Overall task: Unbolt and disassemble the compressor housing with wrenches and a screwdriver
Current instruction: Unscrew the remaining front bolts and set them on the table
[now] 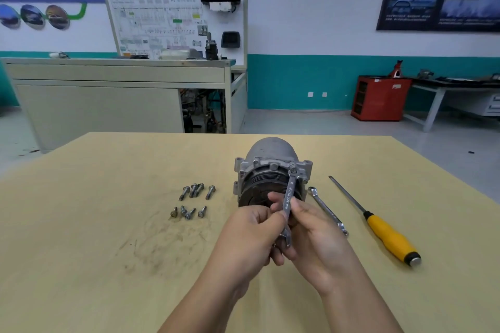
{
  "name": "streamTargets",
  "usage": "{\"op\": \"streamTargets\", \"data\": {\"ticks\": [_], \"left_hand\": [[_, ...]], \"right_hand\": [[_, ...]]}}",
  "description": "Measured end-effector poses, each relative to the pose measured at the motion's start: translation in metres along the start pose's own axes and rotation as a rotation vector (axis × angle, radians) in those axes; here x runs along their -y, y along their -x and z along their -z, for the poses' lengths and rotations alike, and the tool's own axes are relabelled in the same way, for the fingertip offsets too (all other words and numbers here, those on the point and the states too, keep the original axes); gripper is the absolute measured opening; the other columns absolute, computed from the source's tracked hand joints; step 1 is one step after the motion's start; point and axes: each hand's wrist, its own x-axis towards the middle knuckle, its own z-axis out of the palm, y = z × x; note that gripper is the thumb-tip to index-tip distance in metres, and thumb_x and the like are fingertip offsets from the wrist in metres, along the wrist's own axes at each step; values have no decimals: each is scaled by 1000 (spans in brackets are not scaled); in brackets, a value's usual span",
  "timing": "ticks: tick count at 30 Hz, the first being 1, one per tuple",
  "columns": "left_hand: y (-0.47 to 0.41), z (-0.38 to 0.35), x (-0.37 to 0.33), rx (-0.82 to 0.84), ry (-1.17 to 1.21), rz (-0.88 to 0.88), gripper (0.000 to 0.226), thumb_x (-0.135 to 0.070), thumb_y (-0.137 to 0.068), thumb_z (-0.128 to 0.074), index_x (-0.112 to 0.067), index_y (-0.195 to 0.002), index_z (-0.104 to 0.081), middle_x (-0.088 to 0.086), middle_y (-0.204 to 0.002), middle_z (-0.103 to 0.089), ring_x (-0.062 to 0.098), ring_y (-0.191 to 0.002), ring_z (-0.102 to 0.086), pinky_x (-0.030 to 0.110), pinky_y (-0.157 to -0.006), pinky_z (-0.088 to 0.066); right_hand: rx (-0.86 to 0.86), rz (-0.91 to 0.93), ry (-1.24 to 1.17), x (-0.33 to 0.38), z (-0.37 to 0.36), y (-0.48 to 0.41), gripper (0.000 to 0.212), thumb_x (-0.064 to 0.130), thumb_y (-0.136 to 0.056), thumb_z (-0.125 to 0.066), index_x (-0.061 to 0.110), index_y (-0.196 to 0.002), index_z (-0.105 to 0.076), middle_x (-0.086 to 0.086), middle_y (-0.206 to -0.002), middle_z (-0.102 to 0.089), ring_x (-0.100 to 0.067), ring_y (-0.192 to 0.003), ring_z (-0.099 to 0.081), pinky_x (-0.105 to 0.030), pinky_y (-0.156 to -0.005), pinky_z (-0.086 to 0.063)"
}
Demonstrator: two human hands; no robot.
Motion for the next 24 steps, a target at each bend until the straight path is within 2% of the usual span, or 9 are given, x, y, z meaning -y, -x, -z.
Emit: {"op": "streamTargets", "data": {"ticks": [3, 7, 11, 13, 16, 21, 24], "left_hand": [[1, -3, 2, 9, 63, 18, 32, -18, -94, -49, -11, -62, -52, 3, -44, -58, 7, -31, -40, 14, -37, -27], [1, -5, 5, -6, 135, 29, 30, -19, -94, -49, -9, -66, -54, 3, -42, -56, 7, -31, -39, 14, -37, -27], [0, -10, 14, -35, 197, 65, 44, -21, -95, -49, -17, -52, -54, 5, -42, -53, 9, -30, -38, 14, -35, -27], [1, -13, 20, -73, 230, 84, 43, -24, -95, -50, -17, -53, -55, 5, -42, -51, 11, -31, -38, 13, -35, -26], [2, -14, 25, -120, 263, 87, 43, -25, -94, -52, -17, -53, -55, 4, -42, -48, 12, -32, -38, 12, -35, -27], [3, -15, 25, -81, 291, 89, 46, -21, -94, -53, -17, -48, -55, 2, -38, -37, 9, -28, -29, 10, -34, -21], [4, -17, 26, -51, 270, 73, 41, -19, -94, -52, -14, -53, -53, 2, -36, -35, 9, -27, -25, 10, -34, -19]], "right_hand": [[-28, -9, -13, 1, -1, 1, 29, 18, -93, -42, 0, -94, -64, -8, -67, -64, -18, -39, -49, -21, -34, -37], [-45, -46, -78, 3, -4, 1, 24, 24, -78, -50, 4, -83, -62, -7, -62, -62, -19, -39, -48, -21, -30, -35], [-69, -164, -241, 2, -9, 1, 19, 27, -75, -54, 9, -80, -58, -3, -56, -58, -14, -34, -49, -19, -29, -37], [-96, -192, -267, 0, -10, -2, 18, 27, -73, -57, 10, -78, -59, -2, -54, -57, -12, -36, -50, -18, -34, -42], [-103, -191, -253, -3, -12, -5, 19, 27, -76, -58, 9, -77, -59, -3, -54, -55, -10, -39, -50, -19, -40, -45], [-142, -137, -220, -4, -11, 2, 20, 26, -77, -56, 8, -81, -61, -1, -56, -56, -8, -40, -45, -19, -37, -40], [-169, -121, -245, -3, -10, 7, 23, 23, -92, -48, 4, -85, -60, -2, -55, -56, -7, -37, -44, -19, -33, -38]]}}
